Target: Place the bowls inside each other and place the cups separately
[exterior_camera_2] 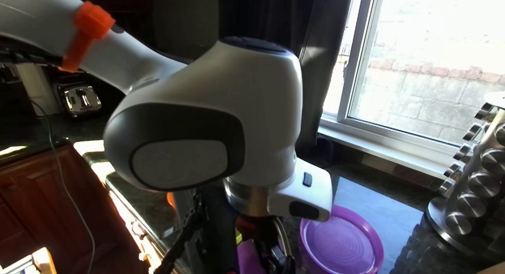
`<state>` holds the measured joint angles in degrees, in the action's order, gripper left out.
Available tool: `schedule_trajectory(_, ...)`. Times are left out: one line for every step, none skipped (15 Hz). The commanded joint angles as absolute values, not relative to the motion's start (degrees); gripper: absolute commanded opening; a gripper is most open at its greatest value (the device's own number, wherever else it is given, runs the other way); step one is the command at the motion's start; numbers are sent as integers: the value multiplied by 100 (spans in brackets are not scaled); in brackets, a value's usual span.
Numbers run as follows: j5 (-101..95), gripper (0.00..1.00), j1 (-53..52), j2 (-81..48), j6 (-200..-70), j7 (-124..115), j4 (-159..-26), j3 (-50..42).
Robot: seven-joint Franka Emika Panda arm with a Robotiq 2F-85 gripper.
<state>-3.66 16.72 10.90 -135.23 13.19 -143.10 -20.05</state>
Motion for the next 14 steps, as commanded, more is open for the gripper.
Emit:
schedule_trajectory(-181, 100, 1694, 490, -13838, 1945, -14079, -2155)
schedule_trajectory(-137, 100, 1705, 354, -13888, 2031, -14042, -2168)
schedule_trajectory(-103, 100, 1718, 218, -13986, 2086, -14019, -2170)
schedule_trajectory(-48, 100, 1728, 84, -14090, 2150, -13989, -2170)
schedule_trajectory(52, 100, 1734, -31, -14169, 2199, -13962, -2156)
schedule_trajectory(133, 100, 1749, -154, -14285, 2233, -13939, -2131)
schedule_trajectory(203, 100, 1764, -271, -14396, 2242, -13913, -2104)
schedule_trajectory(290, 91, 1776, -365, -14461, 2281, -13886, -2078)
schedule_trajectory(381, 75, 1792, -447, -14512, 2331, -13861, -2049)
schedule_trajectory(444, 68, 1809, -519, -14532, 2359, -13823, -2018)
schedule_trajectory(496, 58, 1826, -576, -14537, 2387, -13790, -1988)
schedule_trajectory(524, 50, 1843, -615, -14531, 2392, -13758, -1961)
schedule_trajectory(501, 42, 1862, -640, -14556, 2371, -13731, -1945)
schedule_trajectory(538, 35, 1893, -648, -14491, 2399, -13672, -1934)
